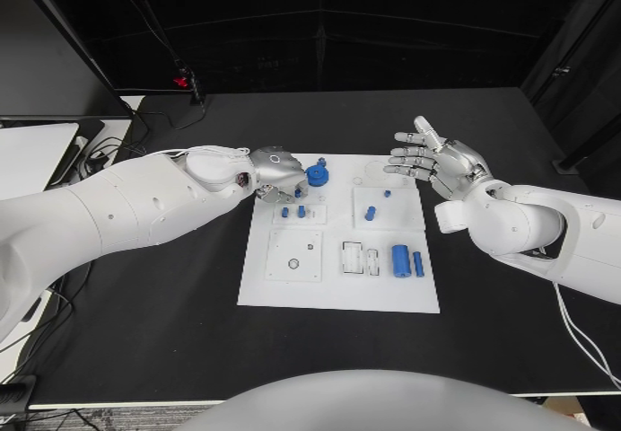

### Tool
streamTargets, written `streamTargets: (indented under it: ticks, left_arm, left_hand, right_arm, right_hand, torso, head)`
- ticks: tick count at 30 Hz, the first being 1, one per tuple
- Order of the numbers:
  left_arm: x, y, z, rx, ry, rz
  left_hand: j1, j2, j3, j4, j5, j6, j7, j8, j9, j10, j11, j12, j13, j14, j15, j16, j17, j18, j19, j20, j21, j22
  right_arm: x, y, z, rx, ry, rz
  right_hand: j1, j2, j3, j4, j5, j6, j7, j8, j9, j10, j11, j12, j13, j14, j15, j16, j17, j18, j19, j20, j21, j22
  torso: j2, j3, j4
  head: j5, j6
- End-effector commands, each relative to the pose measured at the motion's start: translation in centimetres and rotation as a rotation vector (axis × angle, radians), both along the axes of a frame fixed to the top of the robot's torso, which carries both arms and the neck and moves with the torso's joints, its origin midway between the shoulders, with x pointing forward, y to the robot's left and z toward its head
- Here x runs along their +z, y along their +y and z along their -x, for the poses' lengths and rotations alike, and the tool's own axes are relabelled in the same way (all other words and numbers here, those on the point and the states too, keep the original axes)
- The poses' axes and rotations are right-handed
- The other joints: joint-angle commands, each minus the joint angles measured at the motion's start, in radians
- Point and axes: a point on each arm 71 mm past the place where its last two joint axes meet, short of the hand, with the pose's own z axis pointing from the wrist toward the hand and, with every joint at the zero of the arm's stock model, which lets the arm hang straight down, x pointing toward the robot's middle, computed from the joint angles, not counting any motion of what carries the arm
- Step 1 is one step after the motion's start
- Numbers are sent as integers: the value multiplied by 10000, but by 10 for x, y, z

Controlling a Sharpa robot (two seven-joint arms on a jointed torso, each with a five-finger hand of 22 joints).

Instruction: Assemble the parts on the task board

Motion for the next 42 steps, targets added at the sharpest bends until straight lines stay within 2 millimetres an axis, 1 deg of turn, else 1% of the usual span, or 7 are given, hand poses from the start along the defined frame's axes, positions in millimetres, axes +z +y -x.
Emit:
streamTargets:
  ticks: [1, 6, 29, 31, 34, 38, 42]
  left_arm:
    - [1, 1, -2, 157, -60, -27]
    - [3, 3, -2, 170, -305, 154]
    - [18, 24, -3, 428, -1706, 1224]
    - [23, 32, -1, 520, -1914, 1411]
    - [31, 44, 3, 677, -2315, 1807]
    - [43, 59, 8, 1374, -2528, 3233]
    - [51, 72, 13, 2182, -1800, 5079]
  left_hand:
    - [-57, -134, -103, -3, -27, -517, -100, -11, -120, -122, 21, -71, 11, 1049, 83, 8, 2635, -67, 1041, -14, 31, 2634]
    - [-201, -155, -275, -4, -23, -1187, -298, 46, -181, -414, 44, -128, 23, 923, 3, -83, 2359, 34, 712, -31, -294, 2500]
    - [39, -53, -174, -48, 28, -1266, -205, 323, -116, -558, 25, 6, 35, 572, -24, -382, 1596, 184, 229, -62, -809, 2295]
    - [51, -111, -162, -24, 28, -1283, -165, 447, -107, -585, -90, 82, 30, -19, -128, -997, 377, 312, -192, -105, -1287, 2109]
    - [-54, -148, -157, -2, 23, -1243, -63, 659, -85, -545, -155, 218, 31, -1274, -221, -2671, -2135, 539, -962, -216, -2229, 1749]
    - [-171, -177, 9, 16, 19, -969, 190, 957, -20, -210, -89, 428, 29, -3721, -133, -6485, -6402, 1055, -2940, -190, -4732, 780]
    - [-450, -215, 228, -5, 155, -806, 591, 1107, 2, 133, 271, 564, 20, -4626, 393, -7957, -7123, 1468, -5559, 136, -7992, -430]
  right_arm:
    - [1, 2, 0, 125, -64, -100]
    - [1, 2, 0, 155, -33, -104]
    - [1, 0, 0, 61, -39, -44]
    - [2, -2, 1, -13, -58, 31]
    - [4, -7, 4, -110, -155, 260]
    - [12, -15, 5, -131, -626, 903]
    - [28, -19, 0, 172, -1374, 1867]
  right_hand:
    - [69, 39, 6, -18, 48, -60, 1330, 53, -13, -67, 9, -31, -17, -58, -11, 68, -19, -153, 46, -31, -55, -14]
    - [80, 48, 14, -18, 53, -32, 1343, 69, -8, -69, 6, -25, -36, -66, -11, 84, -42, -155, 50, -32, -61, -25]
    - [119, 67, 40, -18, 56, 104, 1362, 125, 1, -78, 9, 11, -132, -110, -6, 165, -160, -166, 67, -38, -86, -79]
    - [144, 66, 50, -27, 56, 63, 1354, 101, -12, -102, 13, 10, -160, -135, -2, 178, -193, -171, 67, -39, -94, -93]
    - [202, 57, 70, -47, 54, 3, 1347, 70, -28, -151, 21, 4, -214, -190, 8, 196, -255, -182, 65, -40, -109, -119]
    - [367, 3, 109, -106, -36, -94, 1296, 41, -40, -240, 61, -13, -327, -253, 33, 241, -371, -202, 71, -41, -134, -168]
    - [665, -96, 155, -139, -483, -140, 1217, 86, -30, -353, 119, -30, -554, -236, 66, 313, -601, -233, 114, -48, -170, -268]
  torso:
    - [2, 0, 2]
    - [0, 0, 3]
    - [-6, -3, 8]
    - [-7, 3, 0]
    - [-20, 23, 75]
    - [-26, 29, 145]
    - [-42, 34, 167]
  head:
    - [-4, -4]
    - [2, -3]
    - [-49, 2]
    - [-48, -17]
    - [-133, -36]
    - [-194, -1]
    - [-200, 28]
